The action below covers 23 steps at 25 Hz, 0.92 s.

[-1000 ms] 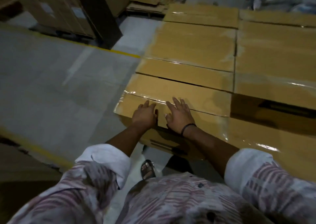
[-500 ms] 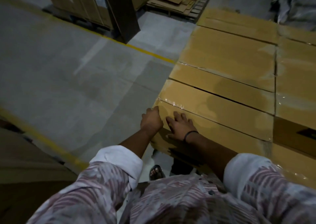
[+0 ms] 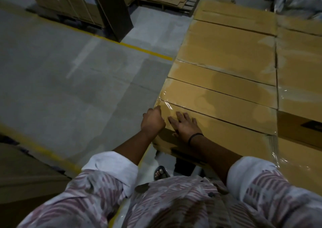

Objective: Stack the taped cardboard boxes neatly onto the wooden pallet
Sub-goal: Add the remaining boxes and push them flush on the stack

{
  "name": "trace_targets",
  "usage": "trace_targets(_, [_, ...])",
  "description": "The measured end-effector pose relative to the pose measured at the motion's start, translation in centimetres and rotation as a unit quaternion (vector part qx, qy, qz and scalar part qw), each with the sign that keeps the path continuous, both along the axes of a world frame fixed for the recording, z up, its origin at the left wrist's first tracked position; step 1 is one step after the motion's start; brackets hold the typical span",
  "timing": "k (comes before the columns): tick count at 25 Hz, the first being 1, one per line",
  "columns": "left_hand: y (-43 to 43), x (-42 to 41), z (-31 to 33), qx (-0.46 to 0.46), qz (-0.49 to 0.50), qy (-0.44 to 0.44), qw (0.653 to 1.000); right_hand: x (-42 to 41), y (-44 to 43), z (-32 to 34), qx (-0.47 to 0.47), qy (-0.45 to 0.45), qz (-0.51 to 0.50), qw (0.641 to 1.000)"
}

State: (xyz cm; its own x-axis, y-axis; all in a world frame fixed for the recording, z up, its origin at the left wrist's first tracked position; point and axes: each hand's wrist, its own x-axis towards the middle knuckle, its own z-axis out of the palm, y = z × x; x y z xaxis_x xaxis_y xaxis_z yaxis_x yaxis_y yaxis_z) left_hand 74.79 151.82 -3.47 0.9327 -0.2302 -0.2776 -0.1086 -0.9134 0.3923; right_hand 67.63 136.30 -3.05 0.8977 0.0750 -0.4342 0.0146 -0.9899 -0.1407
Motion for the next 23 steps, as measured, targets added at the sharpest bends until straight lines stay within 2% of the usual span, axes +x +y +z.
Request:
trace_targets(5, [0.8, 0.2, -0.9, 0.027, -0.042, -0.015, 0.999, -0.4, 0.2, -0.8, 0.002, -0.013, 0.004, 1.0])
trace_targets(9, [1.0, 0.7, -1.3, -0.005, -0.031, 0.041, 0.999, -0.6, 0.2, -1.3, -0.002, -0.021, 0.015, 1.0])
trace_targets(11, [-0.1, 0.4, -0.9, 0.033, -0.025, 0.072, 0.997, -0.8, -0.4, -1.2, 0.003, -0.026, 0.012, 1.0])
trace_targets(13, [-1.6, -0.5, -0.1, 0.099, -0.036, 0.064, 0.992, -1.5, -1.6, -1.1, 0.009, -0.035, -0.005, 0.999])
trace_targets(18, [-7.5, -4.1, 0.5, 0.108, -0.205, -0.002, 0.973, -6.4, -7.8, -1.2, 0.011, -0.041, -0.085, 0.996])
trace_targets(23, [-15.2, -9.2, 0.2, 0.109, -0.406, -0.012, 0.907, -14.8, -15.8, -1.7, -0.019, -0.049, -0.161, 0.986])
